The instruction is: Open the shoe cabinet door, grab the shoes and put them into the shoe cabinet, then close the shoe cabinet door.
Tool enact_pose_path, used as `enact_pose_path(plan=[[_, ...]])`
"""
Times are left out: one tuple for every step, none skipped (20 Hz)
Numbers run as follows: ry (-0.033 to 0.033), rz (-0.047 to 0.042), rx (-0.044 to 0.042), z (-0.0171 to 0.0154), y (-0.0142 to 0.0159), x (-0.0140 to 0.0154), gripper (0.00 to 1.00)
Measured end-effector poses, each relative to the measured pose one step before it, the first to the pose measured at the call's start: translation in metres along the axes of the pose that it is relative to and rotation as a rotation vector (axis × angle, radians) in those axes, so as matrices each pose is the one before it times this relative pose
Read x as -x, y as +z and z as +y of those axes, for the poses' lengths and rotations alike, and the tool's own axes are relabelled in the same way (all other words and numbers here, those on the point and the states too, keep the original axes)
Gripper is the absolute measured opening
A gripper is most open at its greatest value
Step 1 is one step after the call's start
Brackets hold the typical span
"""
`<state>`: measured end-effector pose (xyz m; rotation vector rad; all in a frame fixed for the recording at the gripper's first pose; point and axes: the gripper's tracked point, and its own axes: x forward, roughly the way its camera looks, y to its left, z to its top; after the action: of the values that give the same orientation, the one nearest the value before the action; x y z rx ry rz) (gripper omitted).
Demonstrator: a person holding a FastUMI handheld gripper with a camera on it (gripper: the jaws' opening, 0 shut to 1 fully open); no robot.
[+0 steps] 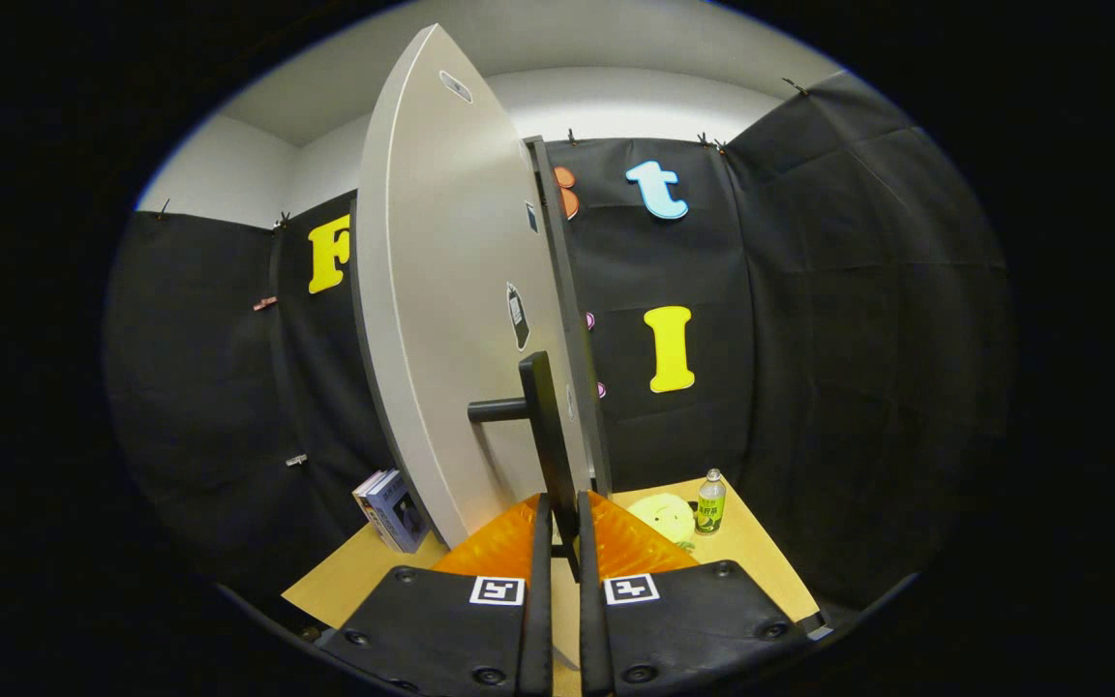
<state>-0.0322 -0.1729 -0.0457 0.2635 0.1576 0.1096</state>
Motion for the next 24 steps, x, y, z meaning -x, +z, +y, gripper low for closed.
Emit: enact_pose_path(plan=[[-0.00737, -0.00094, 0.0004, -0.00177, 0.00003, 0.00202, 0.14], [-0.00372, -0.00446, 0.00569, -0.00203, 0.00046, 0.00167, 0.13], [0.01369, 0.00003, 0.00018, 0.00094, 0.00031, 0.00362, 0.11], [0.01318, -0.00091, -0.00472, 0.00119, -0.00018, -0.00025, 0.1], [0.0067, -0.00477, 0.00331, -0.00053, 0.001, -0.00055, 0.1], [-0.00287, -0.00828, 0.00851, -0.00111, -0.00002, 0.00121, 0.1], [-0.01485, -0.00701, 0.01156, -0.00125, 0.00053, 0.00142, 0.1], [-0.01582, -0.00504, 0.00806, -0.00017, 0.00036, 0.00101, 0.1], [-0.01272, -0.00172, 0.0017, 0.00138, 0.00087, 0.00113, 0.1], [-0.00873, -0.00293, -0.00357, 0.00023, 0.00108, 0.00235, 0.1], [-0.00324, -0.00095, -0.00283, 0.00061, -0.00074, 0.00075, 0.1], [-0.006, 0.00007, 0.0013, -0.00044, -0.00087, 0.00158, 0.1], [-0.01467, -0.00159, 0.01005, -0.00141, -0.00085, 0.0026, 0.1], [-0.0034, -0.00187, 0.00994, 0.00334, -0.00302, 0.00542, 0.1], [0.00621, 0.00064, 0.00401, 0.00706, -0.00356, 0.00765, 0.13], [-0.00233, 0.00565, 0.01255, 0.00369, -0.00701, 0.00526, 0.17], [0.00754, 0.01091, 0.00952, 0.00549, -0.00568, 0.01187, 0.2], [0.01259, 0.01407, 0.00759, 0.00814, -0.00829, 0.00833, 0.24], [0.01154, 0.01875, 0.01287, 0.00734, -0.01113, 0.00549, 0.24], [0.02441, 0.02334, 0.00933, 0.01024, -0.01004, 0.008, 0.24], [0.0093, 0.02392, 0.00768, 0.01046, -0.01203, 0.0066, 0.3], [0.01106, 0.02527, -0.00015, 0.00753, -0.01215, 0.00554, 0.36], [0.02447, 0.03019, -0.0081, 0.01533, -0.0149, 0.00507, 0.48], [0.03115, 0.03207, -0.01017, 0.01619, -0.01543, -0.00002, 0.6]])
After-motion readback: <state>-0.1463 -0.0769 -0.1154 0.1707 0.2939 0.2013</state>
